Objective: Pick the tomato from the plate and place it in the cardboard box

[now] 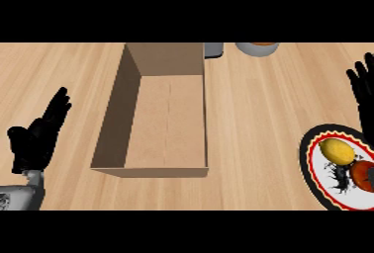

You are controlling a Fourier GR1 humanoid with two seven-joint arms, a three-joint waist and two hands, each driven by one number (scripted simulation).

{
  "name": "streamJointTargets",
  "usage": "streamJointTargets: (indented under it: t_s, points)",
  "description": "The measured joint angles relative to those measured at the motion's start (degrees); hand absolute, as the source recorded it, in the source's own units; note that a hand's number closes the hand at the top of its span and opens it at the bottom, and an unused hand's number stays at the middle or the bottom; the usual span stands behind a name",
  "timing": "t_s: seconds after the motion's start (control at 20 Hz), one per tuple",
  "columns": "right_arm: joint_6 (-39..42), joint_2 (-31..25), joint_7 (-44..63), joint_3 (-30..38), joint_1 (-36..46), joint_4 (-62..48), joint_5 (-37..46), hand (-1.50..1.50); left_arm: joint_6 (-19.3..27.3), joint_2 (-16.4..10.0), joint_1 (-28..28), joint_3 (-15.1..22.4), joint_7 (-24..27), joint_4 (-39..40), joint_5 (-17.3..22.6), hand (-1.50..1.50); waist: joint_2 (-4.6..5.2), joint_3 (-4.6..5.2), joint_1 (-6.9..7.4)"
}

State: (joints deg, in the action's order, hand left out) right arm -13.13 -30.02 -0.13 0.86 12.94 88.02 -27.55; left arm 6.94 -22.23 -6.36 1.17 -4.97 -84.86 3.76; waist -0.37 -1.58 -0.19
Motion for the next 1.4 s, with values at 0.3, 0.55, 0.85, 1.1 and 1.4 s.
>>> streamJointTargets:
  t_s: [0.3,0.55,0.85,1.1,1.4]
  points:
    - [6.9,-1.8,-12.1,6.0,-13.4,0.7,-0.1,-1.5,3.5,-4.3,1.8,-3.4,-0.1,2.5,-5.1,0.0,0.09,1.13,-1.54]
    - [3.8,-11.0,-21.6,5.1,-21.9,-5.1,17.6,-1.5,4.4,-5.6,3.2,-4.2,-0.6,3.9,-6.5,0.0,0.87,1.66,-2.01]
    - [10.3,-5.2,-48.9,9.9,-28.9,-17.0,14.6,-1.5,5.4,-5.0,4.8,-4.1,0.9,5.4,-8.0,0.0,0.41,1.27,-1.66]
    - [11.3,-8.7,-59.4,13.8,-28.1,-28.8,19.0,-1.5,5.0,-4.6,3.2,-3.7,0.6,6.4,-8.8,0.0,0.47,1.37,-0.46]
    - [6.2,-15.8,-56.0,12.1,-28.1,-31.6,29.8,-1.5,4.1,-4.9,1.4,-4.2,1.3,8.6,-9.0,0.0,0.55,1.57,0.15]
